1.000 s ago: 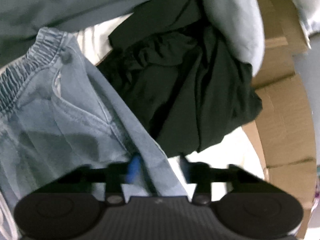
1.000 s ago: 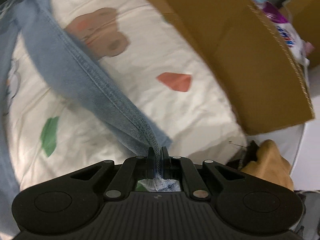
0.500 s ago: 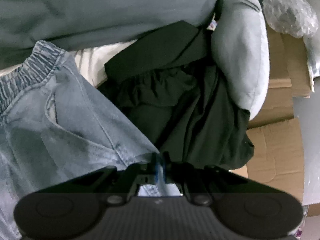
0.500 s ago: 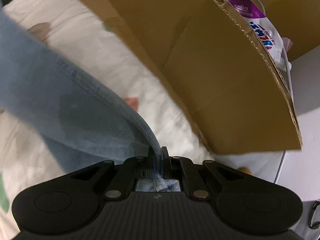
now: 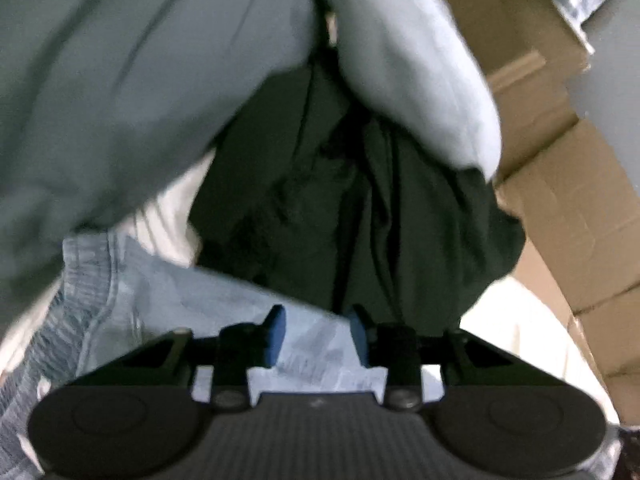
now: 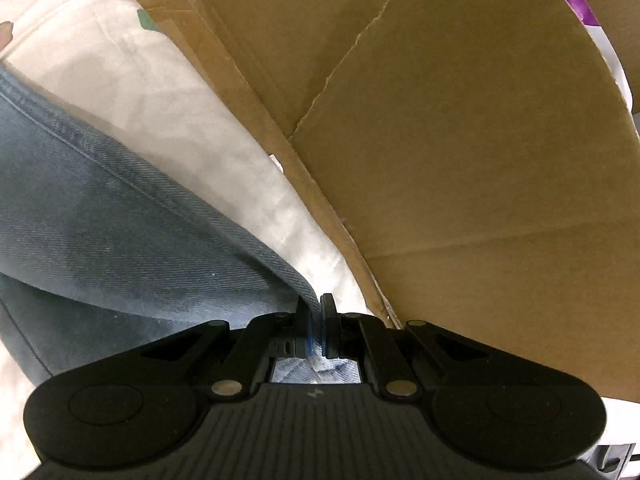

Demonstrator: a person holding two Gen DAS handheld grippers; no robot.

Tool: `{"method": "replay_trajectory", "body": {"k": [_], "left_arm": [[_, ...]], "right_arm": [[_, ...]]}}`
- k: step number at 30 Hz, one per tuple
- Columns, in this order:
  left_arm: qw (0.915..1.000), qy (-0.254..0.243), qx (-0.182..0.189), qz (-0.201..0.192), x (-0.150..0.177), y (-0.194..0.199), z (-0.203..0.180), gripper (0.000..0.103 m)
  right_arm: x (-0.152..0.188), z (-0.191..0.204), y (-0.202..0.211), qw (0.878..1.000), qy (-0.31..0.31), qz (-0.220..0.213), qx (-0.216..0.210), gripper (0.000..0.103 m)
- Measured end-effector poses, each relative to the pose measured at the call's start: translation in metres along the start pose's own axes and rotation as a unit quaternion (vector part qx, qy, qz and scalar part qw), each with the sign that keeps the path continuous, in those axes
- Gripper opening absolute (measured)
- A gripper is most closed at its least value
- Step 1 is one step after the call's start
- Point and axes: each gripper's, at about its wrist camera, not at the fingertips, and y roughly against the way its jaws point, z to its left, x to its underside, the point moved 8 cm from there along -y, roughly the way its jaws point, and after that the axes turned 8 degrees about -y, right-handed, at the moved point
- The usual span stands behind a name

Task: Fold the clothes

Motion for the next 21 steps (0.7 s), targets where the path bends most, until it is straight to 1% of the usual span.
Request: {"method": "replay_trajectory", "body": {"k": [2,6,8,11,14,17,18,20,21], "left_arm": [[0.9992,0.038,0.006,0.008,0.004,-0.002,0.009,0.038],[0.9952,0.095,0.013,0.016,0.019,-0.008,0.019,0.053],[0.9912,0.129,0.017,0.020,0.025,-0.014,0.025,0.055],[0.9875,0.154,0.007,0.032,0.032,-0.024,0.030,0.056],[0.9864,0.158,-0.005,0.044,0.038,-0.032,0.030,0.056],[0.9841,0.173,-0.007,0.039,0.040,-0.038,0.032,0.056],[0.9821,0.185,-0.006,0.035,0.040,-0.040,0.033,0.057],[0.9747,0.222,0.002,0.024,0.040,-0.043,0.037,0.060],[0.9741,0.225,0.000,0.018,0.039,-0.045,0.038,0.061]], "right_arm": [[0.002,0.001,0.001,1.000,0.000,-0.002,0.002,0.002],[0.006,0.000,0.004,1.000,-0.008,-0.002,0.001,0.002],[0.009,0.002,0.007,1.000,-0.004,-0.002,0.000,0.002],[0.013,0.004,0.009,1.000,-0.001,0.000,0.001,0.002],[0.018,0.006,0.010,1.000,-0.001,-0.001,0.001,0.002],[0.024,0.009,0.009,1.000,-0.001,0.000,-0.001,0.002],[0.026,0.010,0.008,1.000,-0.001,0.001,-0.002,0.002],[0.029,0.013,0.007,1.000,-0.001,0.002,-0.002,0.002],[0.030,0.014,0.007,1.000,0.001,0.002,-0.002,0.002]]}}
